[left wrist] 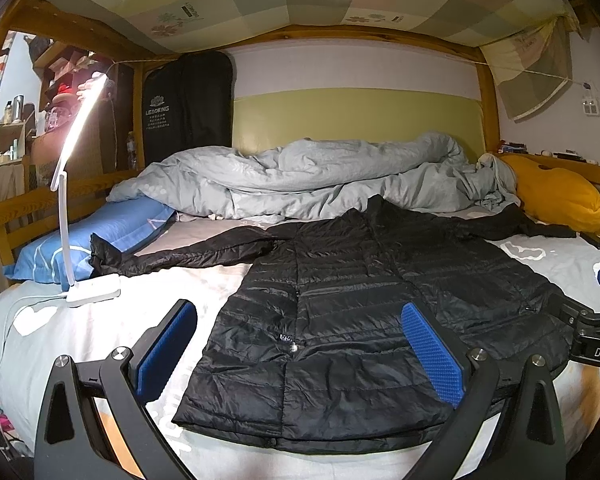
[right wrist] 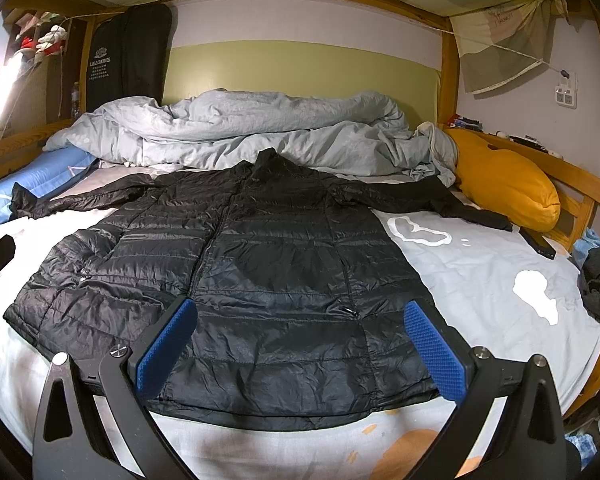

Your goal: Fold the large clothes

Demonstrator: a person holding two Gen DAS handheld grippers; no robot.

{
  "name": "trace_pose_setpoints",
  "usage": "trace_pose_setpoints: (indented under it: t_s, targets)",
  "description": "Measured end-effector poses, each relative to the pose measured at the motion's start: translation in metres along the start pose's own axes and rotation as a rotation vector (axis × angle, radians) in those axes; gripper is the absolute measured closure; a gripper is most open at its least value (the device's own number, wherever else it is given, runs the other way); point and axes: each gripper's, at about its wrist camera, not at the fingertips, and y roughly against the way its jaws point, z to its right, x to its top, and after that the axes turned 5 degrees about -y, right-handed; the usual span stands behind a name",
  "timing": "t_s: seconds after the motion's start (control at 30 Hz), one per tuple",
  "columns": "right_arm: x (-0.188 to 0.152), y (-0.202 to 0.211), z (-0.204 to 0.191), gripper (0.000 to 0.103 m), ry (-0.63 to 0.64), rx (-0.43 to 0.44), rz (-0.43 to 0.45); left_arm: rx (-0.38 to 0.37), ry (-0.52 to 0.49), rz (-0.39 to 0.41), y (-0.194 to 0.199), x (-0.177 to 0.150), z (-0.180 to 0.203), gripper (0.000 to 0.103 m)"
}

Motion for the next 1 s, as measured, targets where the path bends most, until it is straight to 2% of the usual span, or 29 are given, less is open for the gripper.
trace_pose_setpoints:
  t_s: [0.6,1.0]
  targets:
    - [-0.0011,0.0023,-0.0032,0.000,0.023,-0.013,0.015,-0.013,0.016,-0.014,-0.0036,-0.0030,-0.0040,0.000]
    - [-0.0004,0.0026,-0.0011,0.000,-0.001,0.005,0.007,-0.042,0.025,0.033,0.0043,-0.0002,-0.0060,0.000]
